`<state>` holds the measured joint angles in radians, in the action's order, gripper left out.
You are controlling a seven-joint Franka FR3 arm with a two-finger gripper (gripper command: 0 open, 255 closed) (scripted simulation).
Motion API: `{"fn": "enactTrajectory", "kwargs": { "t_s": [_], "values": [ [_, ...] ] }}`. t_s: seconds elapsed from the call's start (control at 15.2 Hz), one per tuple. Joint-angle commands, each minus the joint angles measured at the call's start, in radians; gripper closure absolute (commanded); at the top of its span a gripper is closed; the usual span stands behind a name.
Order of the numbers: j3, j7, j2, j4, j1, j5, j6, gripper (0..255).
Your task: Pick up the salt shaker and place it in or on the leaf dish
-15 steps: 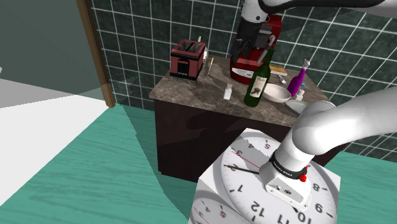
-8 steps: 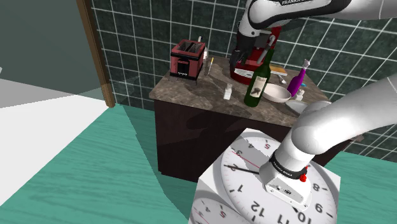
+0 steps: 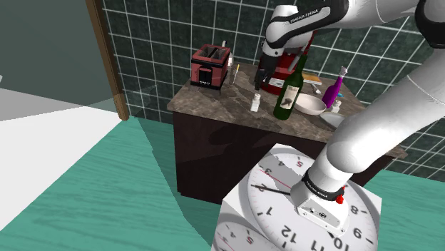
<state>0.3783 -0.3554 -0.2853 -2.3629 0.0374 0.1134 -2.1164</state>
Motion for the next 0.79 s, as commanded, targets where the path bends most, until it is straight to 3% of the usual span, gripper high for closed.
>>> {"fn": "enactTrajectory", "kwargs": {
  "t_s": [0.0, 0.53, 0.73],
  "values": [
    [0.036, -0.06, 0.079, 0.02, -0.002, -0.033, -0.043, 0],
    [0.047, -0.08, 0.141, -0.032, -0.005, -0.057, -0.153, 0],
    [0.047, -0.08, 0.14, -0.032, -0.005, -0.057, -0.153, 0]
  ]
}}
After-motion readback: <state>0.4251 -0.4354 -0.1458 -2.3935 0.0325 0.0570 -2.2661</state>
